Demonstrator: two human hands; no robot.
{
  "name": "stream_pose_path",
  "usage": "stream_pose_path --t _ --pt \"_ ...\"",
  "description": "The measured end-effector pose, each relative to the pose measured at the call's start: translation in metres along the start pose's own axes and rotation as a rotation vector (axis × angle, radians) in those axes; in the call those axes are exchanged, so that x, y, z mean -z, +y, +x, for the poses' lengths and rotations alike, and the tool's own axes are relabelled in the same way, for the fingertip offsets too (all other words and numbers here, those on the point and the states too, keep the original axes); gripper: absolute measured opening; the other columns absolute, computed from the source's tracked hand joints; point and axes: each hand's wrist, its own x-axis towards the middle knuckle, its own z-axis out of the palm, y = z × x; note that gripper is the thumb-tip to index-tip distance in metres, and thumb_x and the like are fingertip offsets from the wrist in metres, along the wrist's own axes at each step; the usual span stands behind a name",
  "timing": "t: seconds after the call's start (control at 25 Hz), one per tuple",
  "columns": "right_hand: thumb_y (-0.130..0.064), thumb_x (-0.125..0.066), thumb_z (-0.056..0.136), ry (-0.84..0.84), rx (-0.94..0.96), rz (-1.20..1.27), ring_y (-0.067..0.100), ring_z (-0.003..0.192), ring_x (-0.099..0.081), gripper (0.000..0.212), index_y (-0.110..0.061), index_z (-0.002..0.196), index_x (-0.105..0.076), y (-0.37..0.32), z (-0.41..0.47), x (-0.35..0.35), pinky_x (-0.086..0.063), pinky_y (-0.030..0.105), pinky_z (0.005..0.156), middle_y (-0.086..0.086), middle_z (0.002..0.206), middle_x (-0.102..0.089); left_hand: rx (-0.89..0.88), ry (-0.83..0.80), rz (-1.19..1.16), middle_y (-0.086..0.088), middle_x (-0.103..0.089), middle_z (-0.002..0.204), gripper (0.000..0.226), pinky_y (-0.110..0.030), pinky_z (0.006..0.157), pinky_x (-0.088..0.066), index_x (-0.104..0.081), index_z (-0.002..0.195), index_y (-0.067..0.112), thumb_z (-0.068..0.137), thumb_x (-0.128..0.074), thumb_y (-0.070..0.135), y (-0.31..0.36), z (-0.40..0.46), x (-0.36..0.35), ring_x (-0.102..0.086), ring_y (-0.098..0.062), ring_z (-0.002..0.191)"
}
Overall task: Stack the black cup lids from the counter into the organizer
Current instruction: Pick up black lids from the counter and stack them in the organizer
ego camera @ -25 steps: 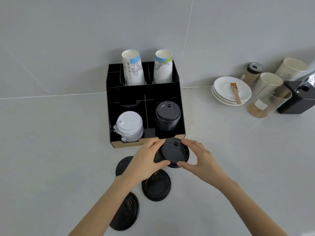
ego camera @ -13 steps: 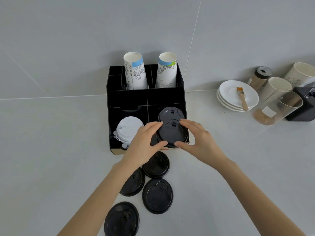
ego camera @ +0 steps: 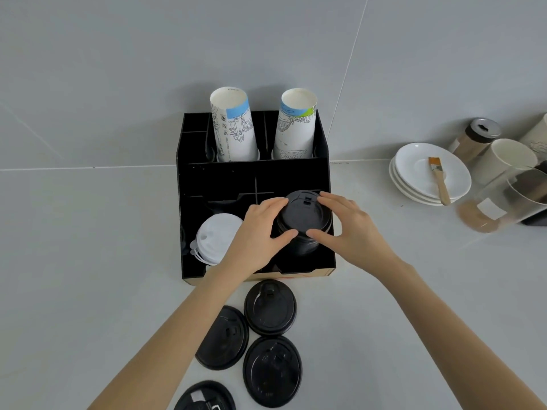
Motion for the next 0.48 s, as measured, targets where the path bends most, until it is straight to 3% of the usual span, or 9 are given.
stream_pose_path --t 0.24,0.48 --pt "-0.030 -0.062 0.081 -0.056 -0.003 -0.059 0.019 0.134 -0.027 0.063 -0.011 0.134 -0.033 -0.0001 0.0039 -0.0046 -0.026 0.030 0.109 0.004 0.147 -0.034 0.027 -0.017 0.012 -0.002 -0.039 0.143 0.058 -0.031 0.103 -0.034 -0.031 0.135 0.015 0.085 -0.057 0.027 -0.0075 0.0037 -0.0073 -0.037 -0.022 0.124" --pt "-0.026 -0.057 0.085 -0.095 -0.003 -0.123 0.021 0.137 -0.020 0.063 -0.008 0.137 -0.025 -0.0032 -0.0015 -0.0110 -0.024 0.031 0.111 0.004 0.151 -0.022 0.026 -0.031 0.026 -0.004 -0.040 0.141 0.057 -0.031 0.102 -0.033 -0.033 0.134 0.015 0.084 -0.058 0.025 -0.0074 0.0015 -0.0082 -0.039 -0.023 0.122"
